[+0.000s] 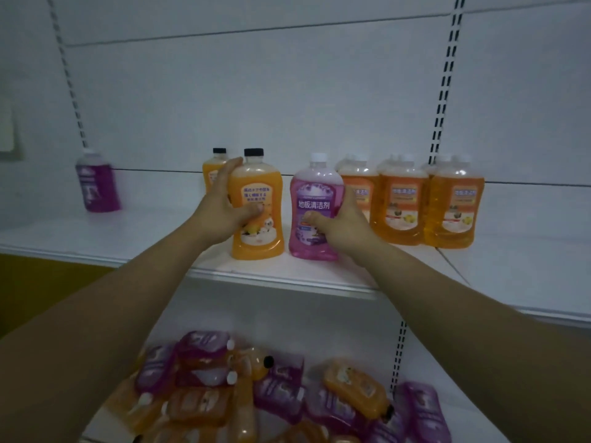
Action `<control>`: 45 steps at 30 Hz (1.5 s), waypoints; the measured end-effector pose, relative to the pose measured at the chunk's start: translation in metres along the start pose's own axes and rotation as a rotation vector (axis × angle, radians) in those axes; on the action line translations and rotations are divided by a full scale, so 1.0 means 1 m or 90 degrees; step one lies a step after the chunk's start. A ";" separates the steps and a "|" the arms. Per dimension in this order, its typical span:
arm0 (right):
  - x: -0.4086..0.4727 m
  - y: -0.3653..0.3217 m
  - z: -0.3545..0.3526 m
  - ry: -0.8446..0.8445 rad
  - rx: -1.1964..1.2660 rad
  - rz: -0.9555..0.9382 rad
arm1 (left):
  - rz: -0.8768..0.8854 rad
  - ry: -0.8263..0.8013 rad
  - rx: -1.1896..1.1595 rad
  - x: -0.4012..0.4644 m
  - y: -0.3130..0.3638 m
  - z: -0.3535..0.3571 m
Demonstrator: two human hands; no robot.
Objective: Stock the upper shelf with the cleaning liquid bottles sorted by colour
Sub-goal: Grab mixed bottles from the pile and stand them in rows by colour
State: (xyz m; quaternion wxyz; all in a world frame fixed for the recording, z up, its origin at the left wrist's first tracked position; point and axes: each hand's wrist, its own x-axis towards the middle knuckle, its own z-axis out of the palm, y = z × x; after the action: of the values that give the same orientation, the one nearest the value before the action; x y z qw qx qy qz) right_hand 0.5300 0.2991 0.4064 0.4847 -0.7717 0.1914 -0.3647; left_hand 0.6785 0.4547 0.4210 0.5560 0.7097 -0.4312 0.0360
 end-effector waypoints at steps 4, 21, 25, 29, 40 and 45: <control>0.013 -0.003 0.027 0.048 -0.026 0.004 | 0.025 -0.010 0.028 0.029 -0.033 -0.027; 0.058 0.003 0.075 0.081 -0.080 0.049 | 0.181 -0.057 0.304 0.124 -0.117 -0.050; 0.070 0.008 0.082 0.080 -0.073 0.050 | 0.166 -0.021 0.508 0.140 -0.124 -0.050; 0.079 0.010 0.085 0.073 -0.067 0.053 | 0.126 -0.047 0.525 0.150 -0.124 -0.043; 0.079 0.017 0.087 0.080 -0.046 0.026 | 0.167 0.020 0.588 0.149 -0.133 -0.021; 0.077 0.017 0.086 0.095 -0.030 0.024 | 0.242 0.026 0.613 0.153 -0.132 -0.026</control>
State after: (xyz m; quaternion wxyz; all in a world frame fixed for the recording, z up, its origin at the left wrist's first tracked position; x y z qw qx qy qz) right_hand 0.6466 0.2940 0.3979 0.4573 -0.7498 0.2502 -0.4075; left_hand 0.8719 0.3900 0.4118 0.1582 0.7935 -0.4761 0.3445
